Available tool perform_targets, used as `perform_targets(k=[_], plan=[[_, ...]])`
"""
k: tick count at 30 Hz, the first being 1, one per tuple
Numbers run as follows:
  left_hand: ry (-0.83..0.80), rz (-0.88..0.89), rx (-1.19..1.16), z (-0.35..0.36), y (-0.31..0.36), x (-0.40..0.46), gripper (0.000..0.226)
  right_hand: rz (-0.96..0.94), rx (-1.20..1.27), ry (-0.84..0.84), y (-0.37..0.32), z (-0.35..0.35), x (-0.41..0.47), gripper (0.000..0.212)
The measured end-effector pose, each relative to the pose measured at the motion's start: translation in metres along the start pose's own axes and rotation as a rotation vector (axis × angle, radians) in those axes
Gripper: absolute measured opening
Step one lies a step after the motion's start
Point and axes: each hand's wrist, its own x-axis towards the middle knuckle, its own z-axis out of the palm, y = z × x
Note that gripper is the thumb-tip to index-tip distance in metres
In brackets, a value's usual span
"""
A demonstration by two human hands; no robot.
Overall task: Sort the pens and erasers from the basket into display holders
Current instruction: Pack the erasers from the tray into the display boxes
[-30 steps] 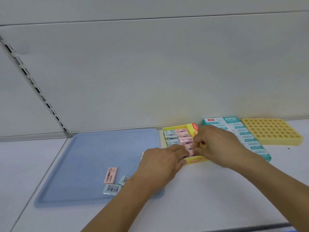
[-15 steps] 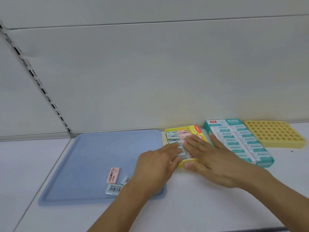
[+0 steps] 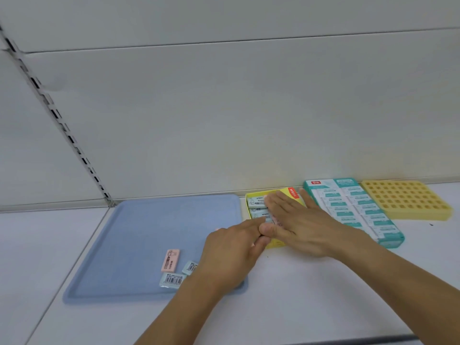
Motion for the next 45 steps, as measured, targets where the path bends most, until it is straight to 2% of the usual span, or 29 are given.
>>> perform_targets(k=[2,7,9,12,14,17,19,22,24,26,29,33,37,41,43,45], plan=[[-0.006,-0.015,0.009,-0.001,0.000,-0.001,0.046,0.000,-0.003,-0.028,0.001,0.003,0.003,0.098],[0.010,0.011,0.003,-0.003,0.000,-0.001,0.032,-0.001,0.098,-0.012,0.003,-0.005,0.004,0.097],[0.010,0.020,-0.006,0.000,-0.001,-0.002,0.035,0.003,0.132,0.050,0.007,-0.008,0.006,0.099],[0.025,0.025,-0.016,0.002,-0.001,-0.001,0.049,-0.008,0.048,0.062,0.012,-0.004,0.012,0.102],[0.062,0.023,-0.005,0.000,-0.003,0.002,0.059,-0.004,0.025,0.038,0.013,0.001,0.015,0.096],[0.056,0.002,0.009,-0.002,-0.005,0.007,0.058,-0.003,0.028,0.006,0.013,0.001,0.013,0.088],[0.040,0.008,0.027,-0.001,-0.005,0.006,0.061,-0.012,0.052,-0.002,0.017,-0.007,0.008,0.072],[0.030,0.006,0.012,0.001,-0.008,0.005,0.055,0.029,0.288,0.106,0.033,-0.021,0.002,0.048],[0.037,0.017,-0.004,0.001,-0.006,0.005,0.060,-0.011,0.256,0.202,0.040,-0.025,0.004,0.041],[0.053,0.028,-0.015,0.002,-0.005,0.007,0.075,-0.055,0.166,0.254,0.036,-0.027,0.011,0.036],[0.059,0.033,-0.022,0.006,-0.006,0.008,0.079,-0.086,0.091,0.190,0.030,-0.025,0.021,0.032],[0.069,0.038,-0.041,0.007,-0.009,0.008,0.076,-0.117,0.094,0.077,0.037,-0.016,0.022,0.041],[0.081,0.040,-0.044,0.008,-0.009,0.008,0.071,-0.134,0.100,0.040,0.039,-0.015,0.023,0.043],[0.085,0.047,-0.047,0.006,-0.008,0.007,0.071,-0.167,0.221,0.129,0.043,-0.023,0.006,0.036],[0.081,0.047,-0.047,0.005,-0.007,0.007,0.074,-0.178,0.210,0.102,0.045,-0.025,-0.009,0.030],[0.073,0.042,-0.044,0.005,-0.007,0.007,0.079,-0.178,0.132,0.020,0.042,-0.024,-0.021,0.038]])
